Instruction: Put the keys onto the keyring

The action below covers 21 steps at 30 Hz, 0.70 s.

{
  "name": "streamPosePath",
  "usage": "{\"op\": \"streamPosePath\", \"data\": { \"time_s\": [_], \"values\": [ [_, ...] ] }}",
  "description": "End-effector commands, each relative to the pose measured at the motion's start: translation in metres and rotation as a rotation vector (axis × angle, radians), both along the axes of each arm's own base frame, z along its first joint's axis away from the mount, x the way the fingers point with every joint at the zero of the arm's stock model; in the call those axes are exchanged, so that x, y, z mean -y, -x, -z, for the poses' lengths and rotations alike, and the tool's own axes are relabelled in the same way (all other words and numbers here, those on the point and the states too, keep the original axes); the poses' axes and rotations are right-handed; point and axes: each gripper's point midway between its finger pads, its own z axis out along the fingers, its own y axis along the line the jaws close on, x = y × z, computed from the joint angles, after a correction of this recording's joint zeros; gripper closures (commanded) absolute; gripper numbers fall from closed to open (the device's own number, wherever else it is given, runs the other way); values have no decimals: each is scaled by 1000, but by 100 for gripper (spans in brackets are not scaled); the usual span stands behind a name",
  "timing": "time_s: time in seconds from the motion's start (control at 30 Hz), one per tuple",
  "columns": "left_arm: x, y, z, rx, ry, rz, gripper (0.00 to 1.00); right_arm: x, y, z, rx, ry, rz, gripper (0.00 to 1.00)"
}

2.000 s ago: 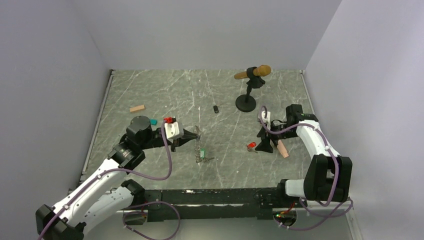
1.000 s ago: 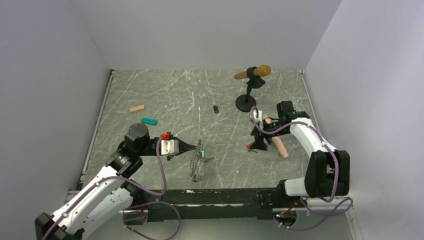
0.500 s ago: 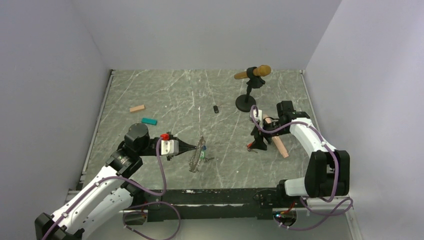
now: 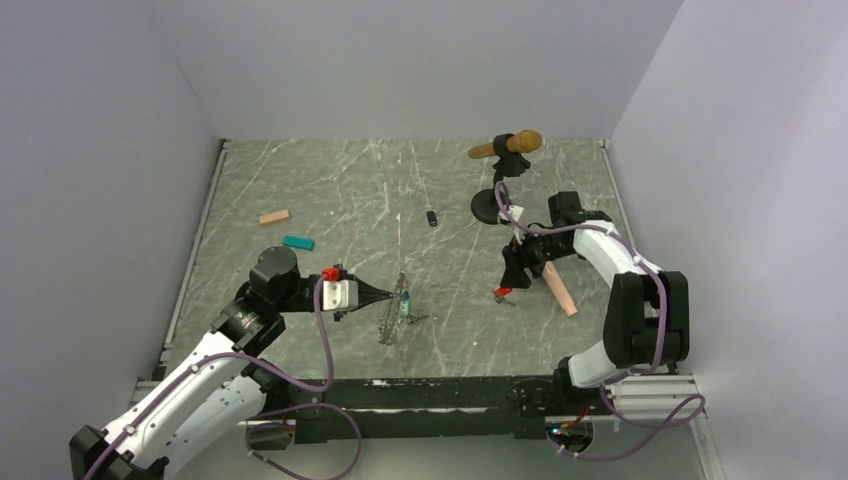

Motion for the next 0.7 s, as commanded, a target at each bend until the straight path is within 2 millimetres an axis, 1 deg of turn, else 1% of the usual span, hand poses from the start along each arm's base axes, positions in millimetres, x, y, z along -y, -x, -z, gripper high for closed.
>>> {"op": "streamPosePath", "data": {
  "time_s": [0.0,0.07,0.13,0.33,0.43,0.67],
  "values": [
    [1,-1,-28,95,47,12,100,9,-19,4,-26,68,103,35],
    [0,-2,-27,93,45,8,100,12,-23,11,-52,95,138,35],
    [1,-1,-27,90,43,9,100,11,-21,16,-78,108,138,35],
    [1,-2,-26,84,39,10,100,-3,-18,31,-94,168,94,36],
    [1,-2,-25,83,36,8,100,-7,-16,37,-101,196,71,40],
    [1,-2,-25,81,33,8,100,-8,-12,42,-102,221,37,56]
  ]
}}
